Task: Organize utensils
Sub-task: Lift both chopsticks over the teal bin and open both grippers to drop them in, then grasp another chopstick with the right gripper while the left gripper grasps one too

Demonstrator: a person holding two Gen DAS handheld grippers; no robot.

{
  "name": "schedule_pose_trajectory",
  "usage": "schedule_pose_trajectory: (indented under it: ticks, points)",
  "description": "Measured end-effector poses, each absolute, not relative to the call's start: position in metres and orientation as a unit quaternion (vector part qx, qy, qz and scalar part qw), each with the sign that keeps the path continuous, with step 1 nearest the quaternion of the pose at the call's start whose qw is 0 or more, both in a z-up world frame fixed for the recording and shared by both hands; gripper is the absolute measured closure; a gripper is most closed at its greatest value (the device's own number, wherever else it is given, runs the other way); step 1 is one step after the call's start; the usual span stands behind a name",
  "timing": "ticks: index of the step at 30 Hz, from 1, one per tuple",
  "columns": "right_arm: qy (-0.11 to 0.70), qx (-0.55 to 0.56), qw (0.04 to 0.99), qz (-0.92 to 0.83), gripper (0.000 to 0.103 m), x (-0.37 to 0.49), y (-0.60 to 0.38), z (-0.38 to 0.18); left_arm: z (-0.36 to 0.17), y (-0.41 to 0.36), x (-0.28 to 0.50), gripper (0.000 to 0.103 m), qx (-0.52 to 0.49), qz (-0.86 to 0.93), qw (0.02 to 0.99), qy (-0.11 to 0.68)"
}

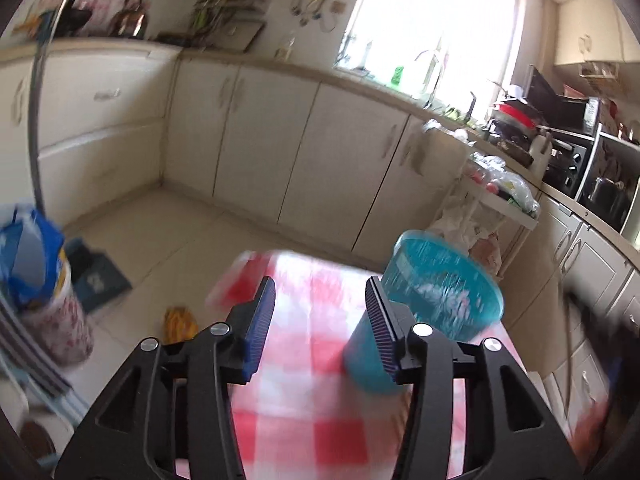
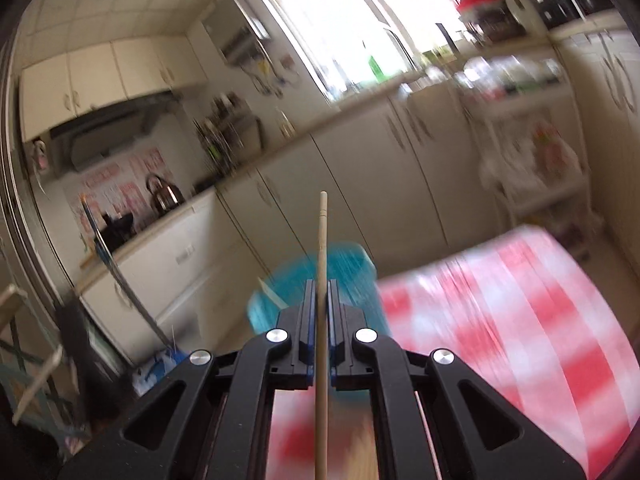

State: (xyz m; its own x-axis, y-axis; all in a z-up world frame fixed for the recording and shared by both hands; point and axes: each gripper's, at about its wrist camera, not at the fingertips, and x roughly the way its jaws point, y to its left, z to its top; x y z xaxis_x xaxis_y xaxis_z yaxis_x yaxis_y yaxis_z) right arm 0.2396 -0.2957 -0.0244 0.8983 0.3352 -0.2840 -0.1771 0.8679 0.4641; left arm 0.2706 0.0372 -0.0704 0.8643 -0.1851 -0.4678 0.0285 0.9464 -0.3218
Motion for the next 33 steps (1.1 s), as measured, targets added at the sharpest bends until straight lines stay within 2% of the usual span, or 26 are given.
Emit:
schedule_pose_trajectory:
  ticks: [3, 8, 20, 24, 26, 28, 33]
  points:
    - [0.171, 0.202, 0.956, 0.128, 0.097, 0.28, -0.272, -0.009, -0.095, 0.052, 0.256, 0.058, -0.177, -0.052, 0.943, 0.275]
    - [0.226, 0.18, 0.952, 0.106, 0.097, 0.338, -0.247, -0.02, -0.121, 0.061, 0.24, 0.058, -0.184, -0.057, 0.937, 0.29]
    - [0.298, 0.122, 0.944, 0.074, 0.097, 0.363, -0.233, -0.046, -0.139, 0.058, 0.231, 0.058, -0.185, -0.076, 0.932, 0.302]
    - [0.32, 0.11, 0.938, 0.08, 0.096, 0.361, -0.231, -0.056, -0.138, 0.055, 0.23, 0.058, -0.18, -0.077, 0.932, 0.306]
    - [0.324, 0.111, 0.936, 0.083, 0.086, 0.356, -0.232, -0.057, -0.139, 0.053, 0.229, 0.058, -0.177, -0.078, 0.931, 0.308]
    - [0.32, 0.116, 0.936, 0.09, 0.081, 0.348, -0.236, -0.055, -0.139, 0.051, 0.227, 0.058, -0.175, -0.08, 0.93, 0.312]
    - [0.278, 0.138, 0.946, 0.098, 0.08, 0.282, -0.266, -0.042, -0.137, 0.04, 0.218, 0.052, -0.161, -0.097, 0.926, 0.326]
